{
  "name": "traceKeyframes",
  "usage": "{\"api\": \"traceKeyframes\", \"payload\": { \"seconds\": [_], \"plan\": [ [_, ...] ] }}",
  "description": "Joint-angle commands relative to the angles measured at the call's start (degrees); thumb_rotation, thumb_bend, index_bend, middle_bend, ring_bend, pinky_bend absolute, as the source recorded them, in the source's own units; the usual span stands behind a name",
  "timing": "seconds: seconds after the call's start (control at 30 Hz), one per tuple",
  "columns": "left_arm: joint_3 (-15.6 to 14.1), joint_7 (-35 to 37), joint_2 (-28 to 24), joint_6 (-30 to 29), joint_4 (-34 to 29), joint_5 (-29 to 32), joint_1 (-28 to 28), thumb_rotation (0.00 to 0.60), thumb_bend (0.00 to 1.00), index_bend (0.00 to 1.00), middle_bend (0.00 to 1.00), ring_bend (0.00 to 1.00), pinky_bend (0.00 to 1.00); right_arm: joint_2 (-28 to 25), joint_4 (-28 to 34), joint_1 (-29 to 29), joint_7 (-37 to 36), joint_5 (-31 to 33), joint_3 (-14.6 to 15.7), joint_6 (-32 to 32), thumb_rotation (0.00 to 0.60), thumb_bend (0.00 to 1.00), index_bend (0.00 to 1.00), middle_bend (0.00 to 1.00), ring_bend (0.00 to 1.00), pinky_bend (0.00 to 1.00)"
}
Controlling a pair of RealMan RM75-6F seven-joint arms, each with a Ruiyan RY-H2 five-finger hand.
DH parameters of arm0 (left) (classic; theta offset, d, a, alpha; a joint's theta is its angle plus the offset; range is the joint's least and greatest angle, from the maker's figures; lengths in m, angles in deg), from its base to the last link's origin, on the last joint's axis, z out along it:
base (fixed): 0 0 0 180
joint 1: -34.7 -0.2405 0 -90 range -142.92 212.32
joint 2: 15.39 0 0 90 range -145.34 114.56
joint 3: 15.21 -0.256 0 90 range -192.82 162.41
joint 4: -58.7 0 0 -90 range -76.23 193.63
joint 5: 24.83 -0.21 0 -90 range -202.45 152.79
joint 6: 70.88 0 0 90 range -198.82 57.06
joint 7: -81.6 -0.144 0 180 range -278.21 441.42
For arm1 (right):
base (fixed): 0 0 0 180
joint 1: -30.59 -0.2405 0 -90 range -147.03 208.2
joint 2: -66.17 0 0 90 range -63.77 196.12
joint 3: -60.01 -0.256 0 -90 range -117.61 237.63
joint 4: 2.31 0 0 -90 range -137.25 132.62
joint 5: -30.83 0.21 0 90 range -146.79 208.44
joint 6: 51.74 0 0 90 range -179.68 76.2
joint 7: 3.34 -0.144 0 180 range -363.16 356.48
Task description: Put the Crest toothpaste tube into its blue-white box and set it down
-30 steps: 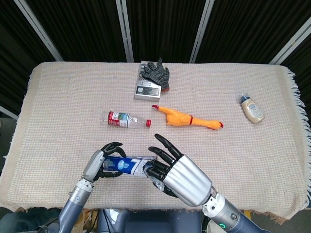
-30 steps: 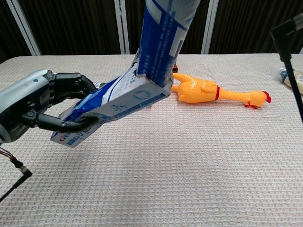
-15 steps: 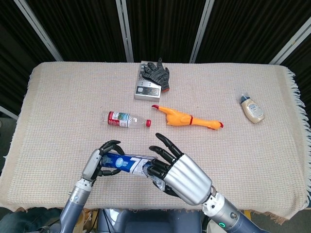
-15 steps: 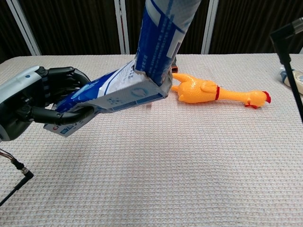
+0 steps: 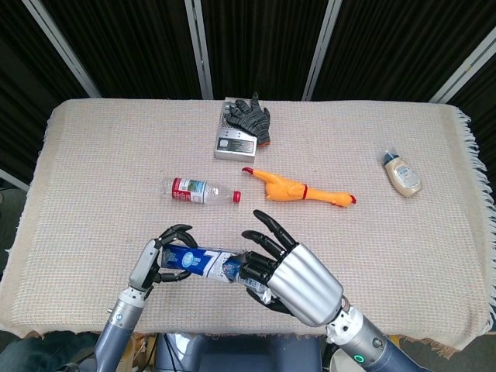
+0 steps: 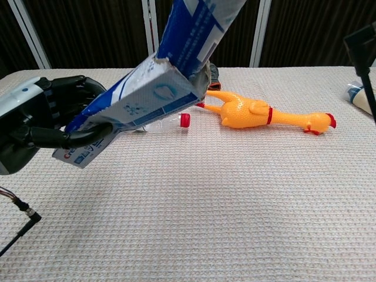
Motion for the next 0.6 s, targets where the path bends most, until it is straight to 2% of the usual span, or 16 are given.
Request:
{"api": "traceKeyframes", "payload": {
  "seconds": [0.03,0.2,0.6],
  "plan": [
    [0.06,0.21,-0.29,-0.27,-0.79,-0.56,0.24,0.6,0.31,0.47,0.45,0.22,0.2,-0.14,0.0,0.11,-1.67,0.53,0.16,-0.18,0.6,0.35,0.54,0.57,0.24,0.0],
    [0.11,-0.45,-0.82,-0.46,-1.92,-0.86,0.35,0.6,0.31,0.48,0.45,0.22,0.2,0.1,0.0,0.0,-3.62,2.19,0.33,0.16,0.6,0.35,0.54,0.57,0.24,0.0],
    [0.35,0.97,0.64,-1.55,-1.97,-1.01,0.26,0.6,0.31,0.48,0.46,0.22,0.22,1.83,0.0,-0.61,-1.58,3.51,0.16,0.7,0.6,0.35,0.54,0.57,0.24,0.0]
  ]
}}
